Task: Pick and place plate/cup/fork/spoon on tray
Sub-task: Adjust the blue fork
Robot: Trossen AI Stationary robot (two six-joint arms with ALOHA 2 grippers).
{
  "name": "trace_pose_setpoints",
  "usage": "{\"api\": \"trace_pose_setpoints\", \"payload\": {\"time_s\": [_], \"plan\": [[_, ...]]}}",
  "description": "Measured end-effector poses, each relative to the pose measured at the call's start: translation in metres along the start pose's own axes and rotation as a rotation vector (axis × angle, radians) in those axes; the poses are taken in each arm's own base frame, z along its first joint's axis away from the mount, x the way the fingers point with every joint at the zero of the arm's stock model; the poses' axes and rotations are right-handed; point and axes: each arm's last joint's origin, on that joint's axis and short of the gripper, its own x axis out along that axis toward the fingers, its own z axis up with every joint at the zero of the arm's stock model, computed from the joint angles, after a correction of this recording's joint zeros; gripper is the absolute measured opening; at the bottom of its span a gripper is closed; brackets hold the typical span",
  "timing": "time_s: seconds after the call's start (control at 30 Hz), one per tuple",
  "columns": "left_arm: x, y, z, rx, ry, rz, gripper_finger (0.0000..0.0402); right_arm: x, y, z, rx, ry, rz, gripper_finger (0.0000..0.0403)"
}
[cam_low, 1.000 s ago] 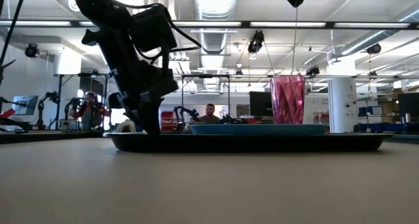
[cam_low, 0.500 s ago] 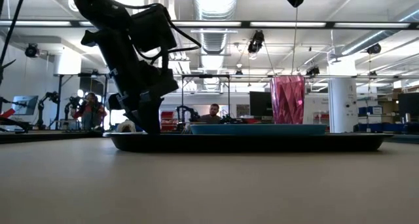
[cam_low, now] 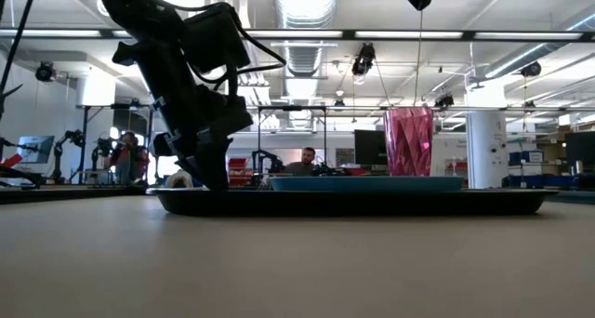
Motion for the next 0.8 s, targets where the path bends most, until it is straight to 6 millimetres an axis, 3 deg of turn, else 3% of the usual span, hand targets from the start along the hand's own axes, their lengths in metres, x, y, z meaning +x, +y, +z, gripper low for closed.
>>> {"api": "trace_pose_setpoints", "payload": {"time_s": [0.57, 0.8], "plan": [[0.003, -0.001, -0.001, -0.014, -0.045, -0.025, 0.0000, 0.000, 0.001, 0.003, 0.001, -0.030, 0.007, 0.0009], [0.012, -0.003, -0.007, 0.018, -0.015, 0.009, 0.0000, 0.000, 0.001, 0.003, 0.001, -0.033, 0.007, 0.0009]]}}
